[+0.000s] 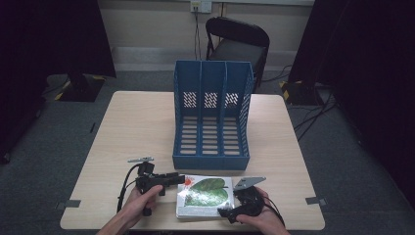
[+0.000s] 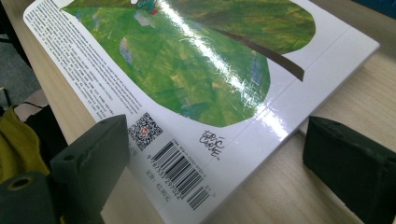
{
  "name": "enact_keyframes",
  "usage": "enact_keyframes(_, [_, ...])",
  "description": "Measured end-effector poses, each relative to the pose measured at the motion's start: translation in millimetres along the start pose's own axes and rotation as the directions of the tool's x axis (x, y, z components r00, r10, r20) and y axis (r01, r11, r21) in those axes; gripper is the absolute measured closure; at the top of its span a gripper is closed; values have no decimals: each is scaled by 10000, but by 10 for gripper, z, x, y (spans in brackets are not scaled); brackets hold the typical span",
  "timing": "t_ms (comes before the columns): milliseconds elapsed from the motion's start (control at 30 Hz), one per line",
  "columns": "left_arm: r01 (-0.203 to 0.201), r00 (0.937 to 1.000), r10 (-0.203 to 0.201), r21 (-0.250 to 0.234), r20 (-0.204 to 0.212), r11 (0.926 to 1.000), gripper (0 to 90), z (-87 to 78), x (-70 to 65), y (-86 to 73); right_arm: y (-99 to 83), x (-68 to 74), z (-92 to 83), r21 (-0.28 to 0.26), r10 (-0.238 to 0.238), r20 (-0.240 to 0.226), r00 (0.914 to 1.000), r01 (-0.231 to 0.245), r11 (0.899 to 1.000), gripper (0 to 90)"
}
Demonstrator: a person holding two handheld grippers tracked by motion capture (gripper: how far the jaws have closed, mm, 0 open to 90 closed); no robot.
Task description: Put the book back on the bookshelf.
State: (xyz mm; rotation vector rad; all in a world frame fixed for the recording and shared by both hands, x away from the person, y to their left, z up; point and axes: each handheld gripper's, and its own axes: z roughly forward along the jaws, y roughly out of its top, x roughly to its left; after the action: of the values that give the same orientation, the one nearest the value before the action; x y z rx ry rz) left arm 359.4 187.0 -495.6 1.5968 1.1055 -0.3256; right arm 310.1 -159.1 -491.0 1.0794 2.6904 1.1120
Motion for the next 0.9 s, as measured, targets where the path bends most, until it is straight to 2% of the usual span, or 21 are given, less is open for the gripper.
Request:
enact_keyframes(100, [37, 10000, -36, 59, -56, 10000, 420, -2, 5, -4, -2, 0, 4, -43, 3, 6, 10000, -3, 10000, 63])
enact_keyframes(133, [204, 9997, -203, 130, -103, 9997, 420, 2, 24, -17, -1, 8, 12, -88, -1, 97, 10000, 2, 10000, 62])
enact_keyframes(167, [204, 9997, -203, 130, -103, 9997, 420, 2, 24, -17, -1, 8, 12, -88, -1, 97, 10000, 2, 10000, 62])
enact_keyframes(200, [510, 9987, -507, 258, -105, 9984, 421, 6, 57, -26, 0, 13, 22, -130, -29, 191, 9998, 32, 9999, 62])
enact_keyframes(233, [510, 9987, -507, 258, -105, 9984, 420, 6, 57, -26, 0, 13, 22, -130, -29, 191, 9998, 32, 9999, 62])
enact_keyframes(333, [974, 9951, -977, 185, 120, 9951, 427, -1, 89, -26, 0, 21, 29, -135, -149, 284, 9995, 152, 9998, 62])
enact_keyframes(400, [1141, 9928, -1141, 4, 356, 9935, 462, -23, 92, -16, 2, -1, 13, -96, 25, 75, 10000, -24, 10000, 62])
enact_keyframes(500, [1009, 9936, -1003, -83, 526, 9949, 458, -30, 68, -1, 1, -33, -5, -33, -1, -204, 9998, 1, 10000, 62])
enact_keyframes(600, [962, 9935, -964, 54, 612, 9953, 450, -7, 61, -5, -30, -38, -38, 119, -308, -476, 9984, 314, 9994, 62])
enact_keyframes(667, [933, 9940, -935, 52, 564, 9956, 448, 6, 52, -9, -40, -31, -44, 135, -384, -478, 9981, 391, 9991, 61])
enact_keyframes(767, [872, 9948, -878, 137, 511, 9961, 439, 15, 52, -8, -72, 21, -41, 222, -991, -203, 9949, 996, 9948, 57])
enact_keyframes(833, [908, 9949, -913, 127, 435, 9958, 439, 17, 40, -11, -72, 28, -39, 237, -1039, -163, 9944, 1043, 9943, 55])
enact_keyframes(900, [748, 9962, -757, 216, 433, 9970, 440, 17, 35, -14, -71, 24, -40, 230, -1004, -191, 9948, 1008, 9946, 55])
